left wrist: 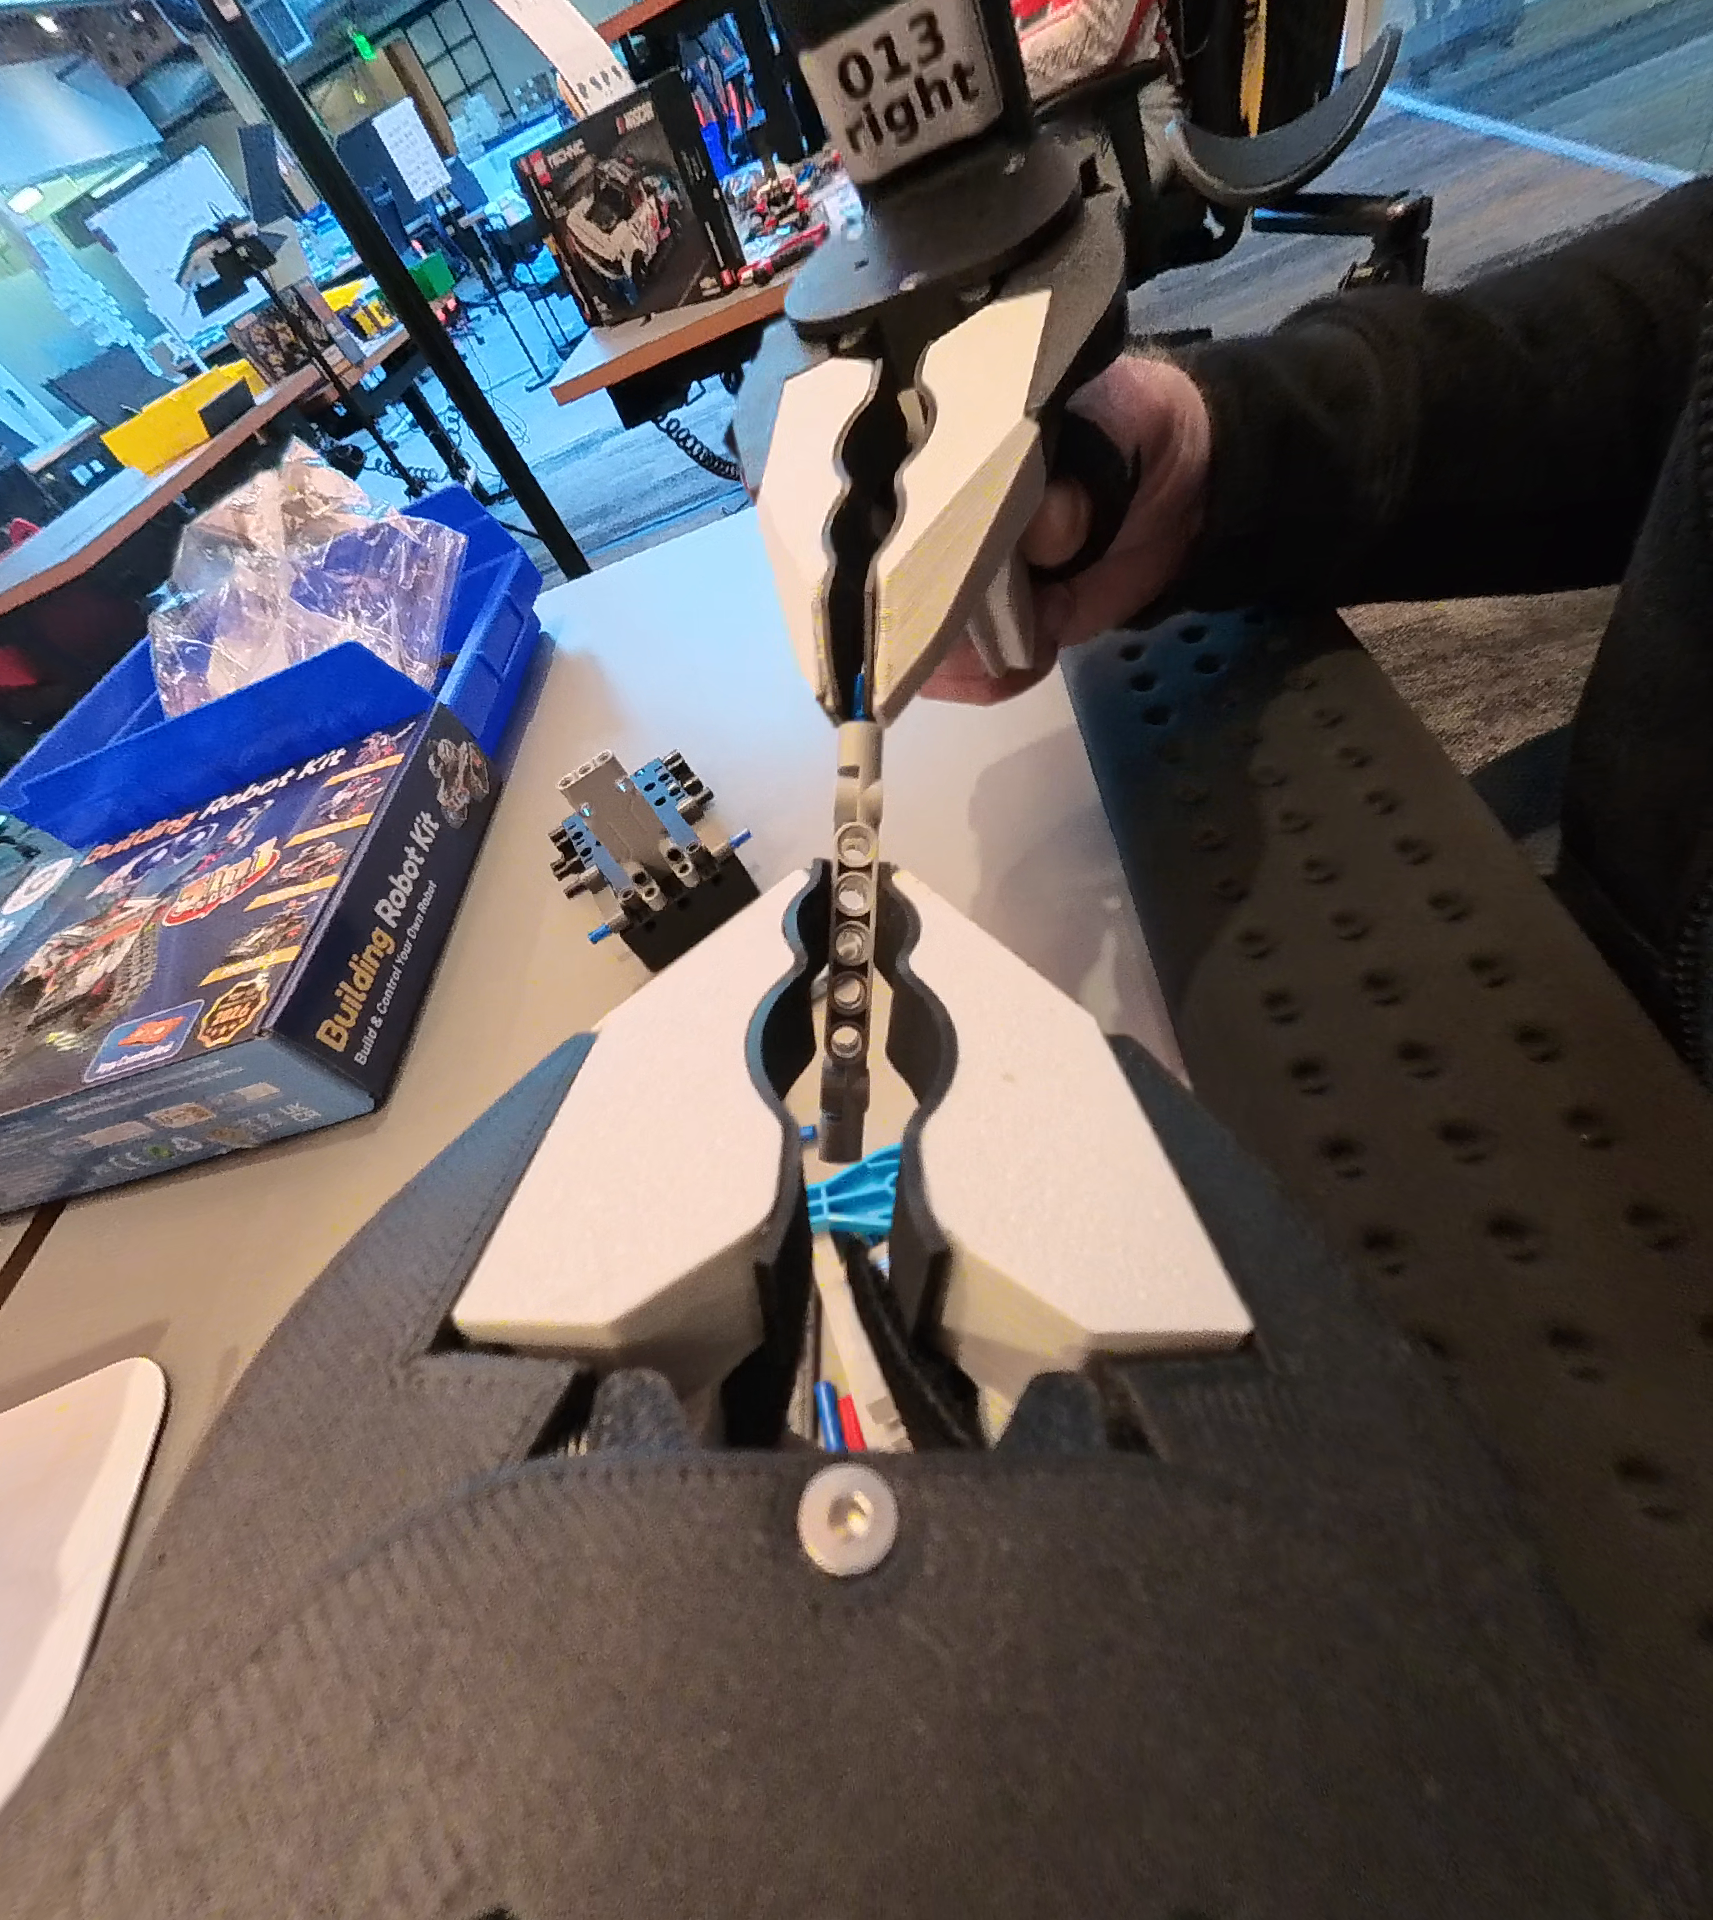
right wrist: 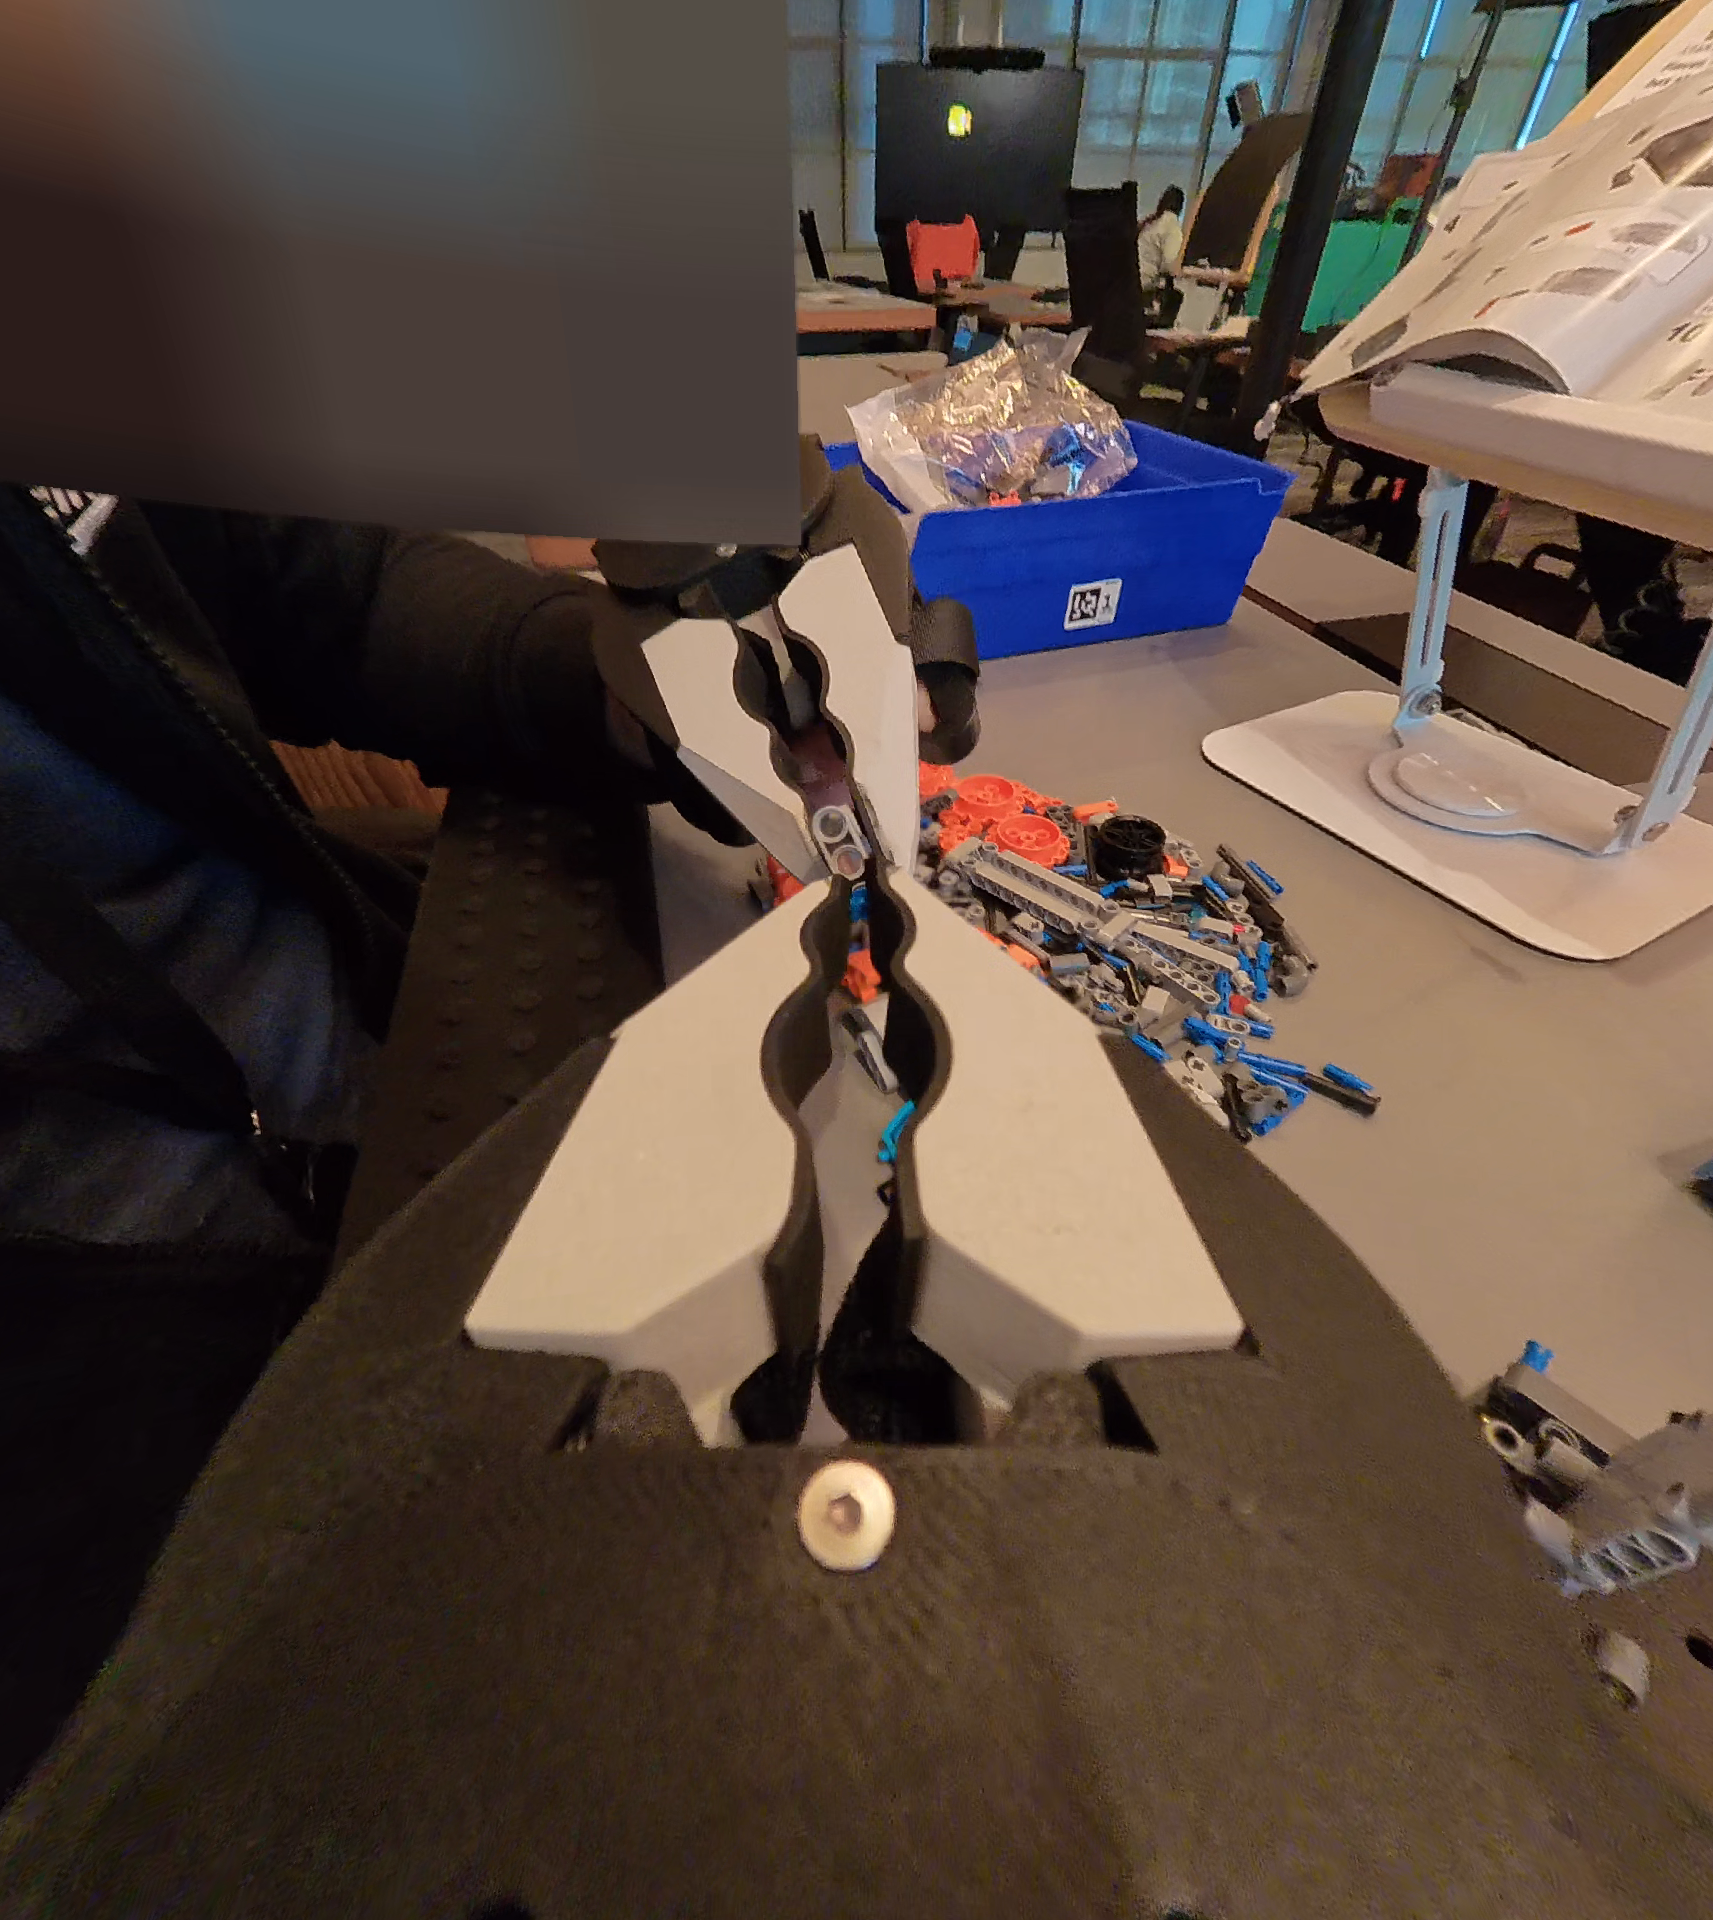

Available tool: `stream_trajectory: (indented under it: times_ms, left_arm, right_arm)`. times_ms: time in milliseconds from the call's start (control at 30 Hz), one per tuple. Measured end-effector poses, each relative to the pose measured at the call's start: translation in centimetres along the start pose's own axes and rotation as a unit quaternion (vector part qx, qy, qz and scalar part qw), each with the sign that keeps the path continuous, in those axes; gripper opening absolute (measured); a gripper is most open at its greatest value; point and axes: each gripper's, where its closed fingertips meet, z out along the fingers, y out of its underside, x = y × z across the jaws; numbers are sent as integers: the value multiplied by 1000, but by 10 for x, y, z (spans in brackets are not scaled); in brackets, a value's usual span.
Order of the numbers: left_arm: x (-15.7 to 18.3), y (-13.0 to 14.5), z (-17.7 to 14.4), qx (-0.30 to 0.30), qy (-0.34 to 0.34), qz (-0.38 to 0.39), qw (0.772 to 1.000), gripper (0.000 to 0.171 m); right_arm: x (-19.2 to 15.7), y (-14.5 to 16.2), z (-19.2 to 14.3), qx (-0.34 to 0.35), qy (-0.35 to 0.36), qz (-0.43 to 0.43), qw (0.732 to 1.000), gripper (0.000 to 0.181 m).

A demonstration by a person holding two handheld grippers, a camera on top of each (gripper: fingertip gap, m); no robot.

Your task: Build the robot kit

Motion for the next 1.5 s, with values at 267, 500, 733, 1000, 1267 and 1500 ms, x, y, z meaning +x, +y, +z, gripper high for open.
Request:
stream_trajectory:
  times_ms: [267, 500, 733, 1000, 1267, 1500]
  left_arm:
    - [2, -7, -2, 21, 7, -5, 1000, 4]
    - [5, -10, -3, 25, 16, 5, 1000, 4]
    - [7, -10, -5, 18, 18, 33, 999, 4]
    - [9, -11, -3, 16, 23, 32, 999, 4]
    - [5, -8, -2, 11, 16, 22, 1000, 5]
    - [1, -10, -4, 18, 15, 1, 1000, 5]
  right_arm:
    - [-5, -6, -2, 21, -14, -6, 1000, 2]
    - [-9, -7, -2, 24, -31, -5, 999, 2]
    - [-12, -6, -2, 23, -47, 2, 999, 2]
    - [-12, -4, 1, 10, -27, -28, 999, 2]
    - [-7, -4, 2, 13, -16, -18, 1000, 2]
    - [-3, -13, -6, 24, 4, -24, 999, 1]
